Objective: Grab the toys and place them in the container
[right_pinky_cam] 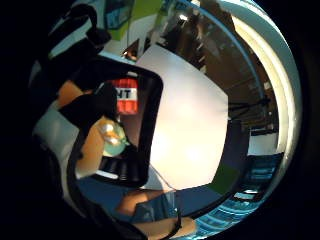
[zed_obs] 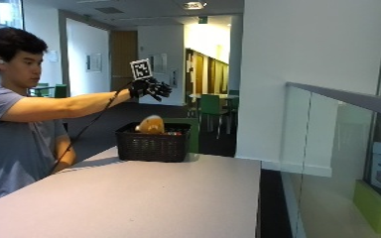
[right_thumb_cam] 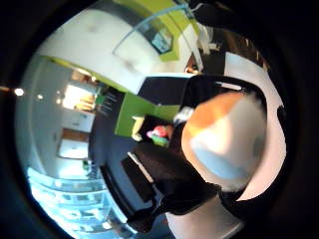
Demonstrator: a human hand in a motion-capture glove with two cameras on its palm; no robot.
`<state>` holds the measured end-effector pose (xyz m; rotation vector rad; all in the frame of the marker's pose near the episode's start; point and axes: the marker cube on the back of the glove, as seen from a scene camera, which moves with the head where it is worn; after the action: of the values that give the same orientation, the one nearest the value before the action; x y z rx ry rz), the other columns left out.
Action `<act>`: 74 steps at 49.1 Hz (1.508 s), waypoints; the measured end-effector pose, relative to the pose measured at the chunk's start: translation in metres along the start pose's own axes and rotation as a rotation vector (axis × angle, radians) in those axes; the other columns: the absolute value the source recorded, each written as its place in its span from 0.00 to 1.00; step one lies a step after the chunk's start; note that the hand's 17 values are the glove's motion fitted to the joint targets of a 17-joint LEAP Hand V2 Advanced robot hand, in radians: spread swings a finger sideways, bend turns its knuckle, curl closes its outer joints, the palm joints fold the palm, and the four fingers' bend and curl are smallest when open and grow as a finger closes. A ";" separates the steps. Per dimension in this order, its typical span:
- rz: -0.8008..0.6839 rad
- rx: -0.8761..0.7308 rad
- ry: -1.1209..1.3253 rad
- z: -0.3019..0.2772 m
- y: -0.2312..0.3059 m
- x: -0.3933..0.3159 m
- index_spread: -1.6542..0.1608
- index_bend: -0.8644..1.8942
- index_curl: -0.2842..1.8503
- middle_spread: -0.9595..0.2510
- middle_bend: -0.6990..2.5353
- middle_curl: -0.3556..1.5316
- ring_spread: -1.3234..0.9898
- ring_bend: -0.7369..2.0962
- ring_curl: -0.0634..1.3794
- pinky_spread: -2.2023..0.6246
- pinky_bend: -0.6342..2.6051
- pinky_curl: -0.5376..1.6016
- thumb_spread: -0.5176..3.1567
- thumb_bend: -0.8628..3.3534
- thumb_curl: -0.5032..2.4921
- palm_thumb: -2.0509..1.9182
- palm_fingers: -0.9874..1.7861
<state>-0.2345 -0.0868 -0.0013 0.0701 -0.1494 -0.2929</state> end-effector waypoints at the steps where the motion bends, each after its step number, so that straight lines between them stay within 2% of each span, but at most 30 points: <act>1: 0.015 0.007 -0.005 -0.002 -0.001 0.001 0.71 0.35 0.21 0.63 0.26 0.55 0.48 0.60 0.39 0.69 0.61 0.48 0.43 0.17 0.35 0.49 0.41; 7: 0.027 0.031 -0.082 -0.017 0.000 0.004 0.72 0.36 0.22 0.71 0.27 0.53 0.52 0.57 0.35 0.73 0.62 0.47 0.42 0.18 0.32 0.48 0.40; 13: -0.039 0.061 0.169 -0.023 0.013 -0.017 0.72 0.39 0.24 0.76 0.28 0.52 0.55 0.52 0.31 0.76 0.60 0.45 0.42 0.18 0.30 0.48 0.36; 19: -0.025 0.055 0.097 -0.037 0.021 -0.001 0.71 0.40 0.26 0.78 0.27 0.50 0.56 0.48 0.28 0.78 0.59 0.44 0.42 0.18 0.28 0.48 0.33; 22: 0.062 0.053 0.163 -0.038 0.021 0.025 0.71 0.40 0.26 0.79 0.27 0.49 0.57 0.47 0.27 0.78 0.59 0.43 0.41 0.18 0.27 0.48 0.33; 43: 0.356 0.015 0.213 -0.034 0.070 0.222 0.72 0.37 0.28 0.79 0.27 0.43 0.57 0.40 0.23 0.80 0.53 0.40 0.41 0.18 0.23 0.48 0.32; 58: 0.419 0.017 0.232 -0.030 0.093 0.261 0.72 0.37 0.28 0.78 0.27 0.40 0.57 0.38 0.22 0.80 0.51 0.39 0.42 0.18 0.22 0.48 0.32; 74: 0.420 -0.015 0.227 -0.020 0.105 0.264 0.72 0.37 0.28 0.78 0.27 0.39 0.57 0.37 0.23 0.79 0.49 0.39 0.43 0.18 0.22 0.48 0.33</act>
<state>0.0478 -0.0631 0.0248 0.0551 0.0650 0.1342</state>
